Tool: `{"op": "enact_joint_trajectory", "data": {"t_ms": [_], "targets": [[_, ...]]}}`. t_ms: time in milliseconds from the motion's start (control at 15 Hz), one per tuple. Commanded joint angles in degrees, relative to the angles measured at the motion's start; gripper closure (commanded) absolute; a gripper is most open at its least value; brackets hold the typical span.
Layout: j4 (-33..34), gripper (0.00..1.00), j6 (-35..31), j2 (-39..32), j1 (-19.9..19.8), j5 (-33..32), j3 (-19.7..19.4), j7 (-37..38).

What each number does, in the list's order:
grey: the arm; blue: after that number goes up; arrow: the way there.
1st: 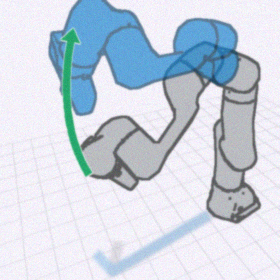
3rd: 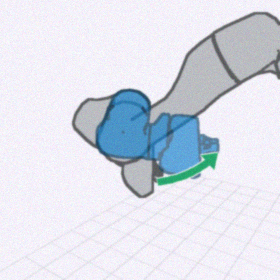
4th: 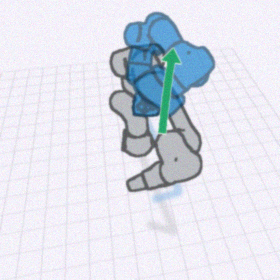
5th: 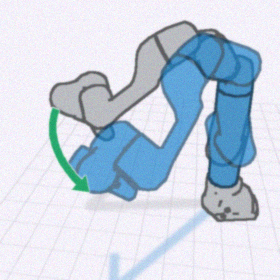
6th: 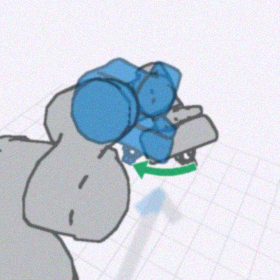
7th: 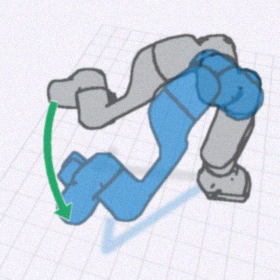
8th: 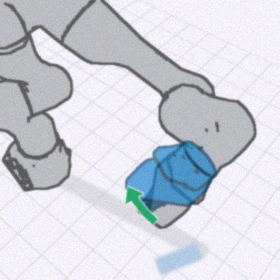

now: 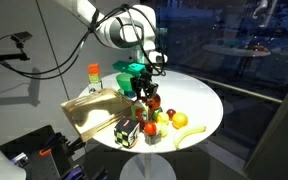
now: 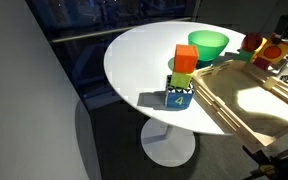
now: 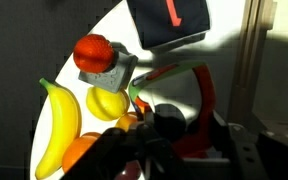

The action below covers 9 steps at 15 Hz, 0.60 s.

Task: Pick up the plushy block with car drawings and put it in the wooden box

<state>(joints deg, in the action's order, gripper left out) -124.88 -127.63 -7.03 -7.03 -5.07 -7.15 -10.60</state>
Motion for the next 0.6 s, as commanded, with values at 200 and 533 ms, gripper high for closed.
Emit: {"op": "enact_joint_trajectory", "data": {"t_ms": [200, 533], "targets": [[-2.15, 0.87, 2.25, 5.69, 0.78, 0.29, 1.02, 1.47], [-4.75, 0.94, 5.61, 10.03, 2.07, 0.39, 2.23, 1.5]]}}
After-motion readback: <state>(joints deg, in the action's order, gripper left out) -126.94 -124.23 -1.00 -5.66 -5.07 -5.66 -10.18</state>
